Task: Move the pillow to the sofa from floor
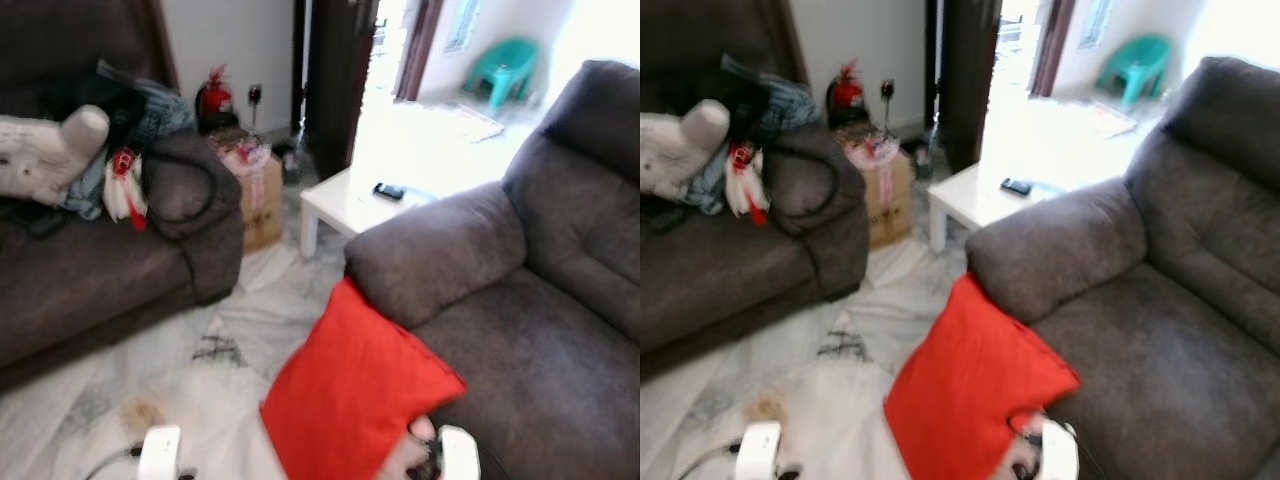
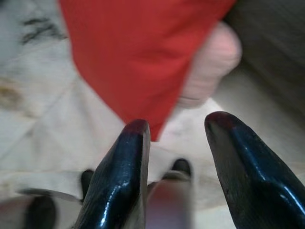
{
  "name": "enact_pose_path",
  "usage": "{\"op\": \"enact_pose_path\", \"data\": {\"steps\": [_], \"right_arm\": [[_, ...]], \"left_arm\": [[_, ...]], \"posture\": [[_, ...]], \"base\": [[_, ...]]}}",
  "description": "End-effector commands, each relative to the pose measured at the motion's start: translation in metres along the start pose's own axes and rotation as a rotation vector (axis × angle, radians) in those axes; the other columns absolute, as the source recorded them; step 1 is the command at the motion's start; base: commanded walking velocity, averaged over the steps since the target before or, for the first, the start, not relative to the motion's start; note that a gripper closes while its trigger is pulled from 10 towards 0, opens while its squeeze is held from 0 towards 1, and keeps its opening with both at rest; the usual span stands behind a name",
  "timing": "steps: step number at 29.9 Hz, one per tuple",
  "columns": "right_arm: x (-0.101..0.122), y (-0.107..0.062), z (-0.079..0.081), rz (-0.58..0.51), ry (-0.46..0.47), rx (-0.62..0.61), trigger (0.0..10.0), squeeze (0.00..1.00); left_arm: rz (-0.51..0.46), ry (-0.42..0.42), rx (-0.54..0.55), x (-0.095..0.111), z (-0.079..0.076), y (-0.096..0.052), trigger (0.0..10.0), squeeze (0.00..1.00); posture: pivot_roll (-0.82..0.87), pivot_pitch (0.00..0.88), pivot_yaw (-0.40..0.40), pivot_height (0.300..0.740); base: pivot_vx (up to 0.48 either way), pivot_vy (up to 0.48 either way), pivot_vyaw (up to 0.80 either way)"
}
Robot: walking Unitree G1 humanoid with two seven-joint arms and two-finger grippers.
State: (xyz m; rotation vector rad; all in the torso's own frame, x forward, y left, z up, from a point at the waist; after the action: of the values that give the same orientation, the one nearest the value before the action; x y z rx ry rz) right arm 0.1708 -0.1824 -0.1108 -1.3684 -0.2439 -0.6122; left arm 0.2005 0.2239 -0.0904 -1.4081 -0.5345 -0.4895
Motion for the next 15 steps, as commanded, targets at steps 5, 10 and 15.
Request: {"op": "enact_pose_path", "data": {"steps": [5, 10, 15], "right_arm": [[0.0006, -0.0005, -0.0024, -0.003, 0.007, -0.007, 10.0, 0.0], [0.001, -0.0005, -0.0025, -0.006, 0.005, -0.006, 10.0, 0.0], [0.0005, -0.0006, -0.0028, -0.004, 0.0, -0.007, 10.0, 0.0]], "left_arm": [[0.022, -0.015, 0.001, -0.0083, -0.0006, -0.0014, 10.0, 0.0], [0.022, -0.013, 0.0, -0.0084, -0.0004, -0.0015, 10.0, 0.0], [0.032, -0.008, -0.006, -0.0099, -0.0005, -0.0017, 10.0, 0.0]], "posture": [[0.06, 0.0, -0.047, 0.74], [0.06, 0.0, -0.047, 0.74], [0.07, 0.0, -0.047, 0.74]], "base": [[0.283, 0.0, -0.48], [0.282, 0.0, -0.25], [0.105, 0.0, 0.0]]}}
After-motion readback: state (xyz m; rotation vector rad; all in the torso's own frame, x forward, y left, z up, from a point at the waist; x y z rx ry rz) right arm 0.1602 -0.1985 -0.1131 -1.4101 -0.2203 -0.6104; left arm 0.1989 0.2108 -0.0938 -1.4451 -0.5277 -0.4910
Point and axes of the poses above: a point about 5 cm out from each wrist's last joint towards the gripper, its own y axis pointing out of the wrist towards the gripper, its own x axis along the axis of the wrist's last joint, z = x × y, the point moved 2 cm from there along y, pointing out of the wrist towards the gripper, and after that the axes turned 3 degrees about y, right-handed, at the moved point
